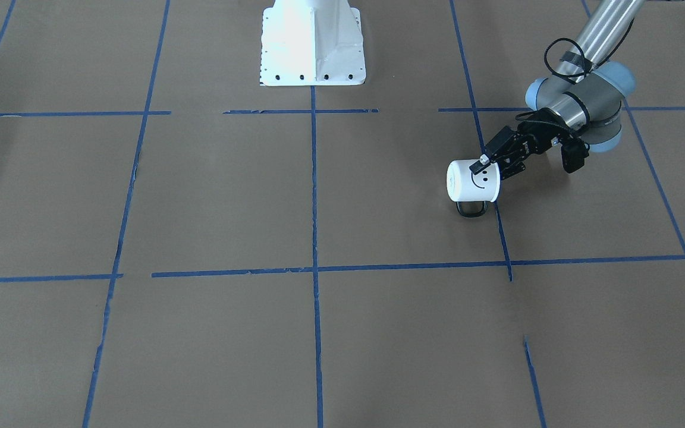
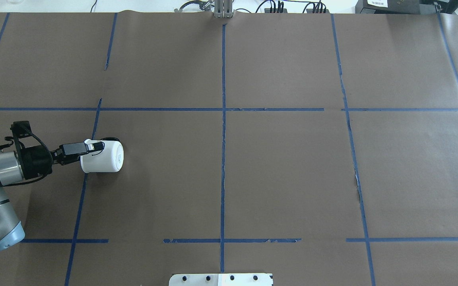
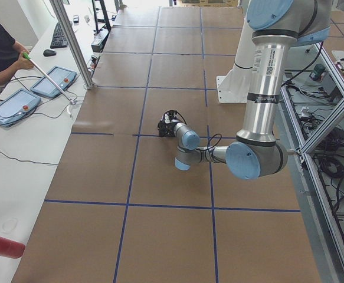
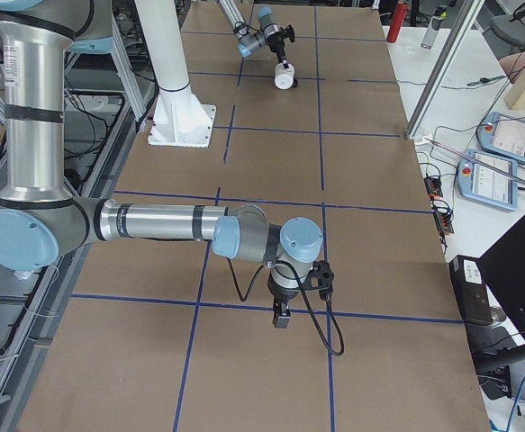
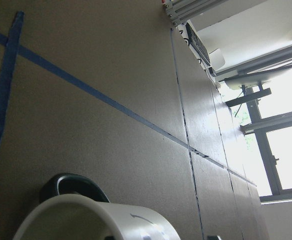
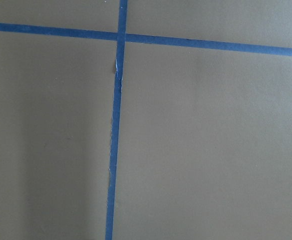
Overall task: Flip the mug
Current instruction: 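Close the left gripper on the mug's rim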
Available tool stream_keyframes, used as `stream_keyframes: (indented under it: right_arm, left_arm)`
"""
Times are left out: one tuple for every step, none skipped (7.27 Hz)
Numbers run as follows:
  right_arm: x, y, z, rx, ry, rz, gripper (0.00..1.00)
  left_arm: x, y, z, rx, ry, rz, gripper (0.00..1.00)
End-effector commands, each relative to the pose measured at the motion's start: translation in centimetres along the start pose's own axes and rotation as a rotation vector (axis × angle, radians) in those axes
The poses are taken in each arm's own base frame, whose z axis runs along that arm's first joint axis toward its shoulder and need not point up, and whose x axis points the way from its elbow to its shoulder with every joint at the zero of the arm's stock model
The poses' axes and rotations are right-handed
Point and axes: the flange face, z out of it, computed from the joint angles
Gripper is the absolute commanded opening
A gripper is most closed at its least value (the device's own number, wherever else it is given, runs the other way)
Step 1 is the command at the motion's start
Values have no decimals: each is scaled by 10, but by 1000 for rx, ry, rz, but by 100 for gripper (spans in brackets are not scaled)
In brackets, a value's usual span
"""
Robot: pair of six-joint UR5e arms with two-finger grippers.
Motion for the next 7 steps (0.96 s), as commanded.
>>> stream_keyframes:
  right_arm:
    - [0,0,0,0,0,0,100]
    - [0,0,0,0,0,0,100]
    - [0,0,0,0,0,0,100]
    - [0,0,0,0,0,0,100]
    - [0,0,0,0,0,0,100]
    - [0,0,0,0,0,0,100]
    - [0,0,0,0,0,0,100]
  left_arm:
    - [4,1,1,-1,8,2,0]
    - [11,1,1,-2,25,-5,0]
    - [20,1,2,-3,46,-30,0]
    - [36,1,5,-6,78,-80,0]
    - [46,1,8,-1,94,-105,0]
    - [58,-3,24,20,105,-154,0]
    - [84,-12,64,80,58,-200,0]
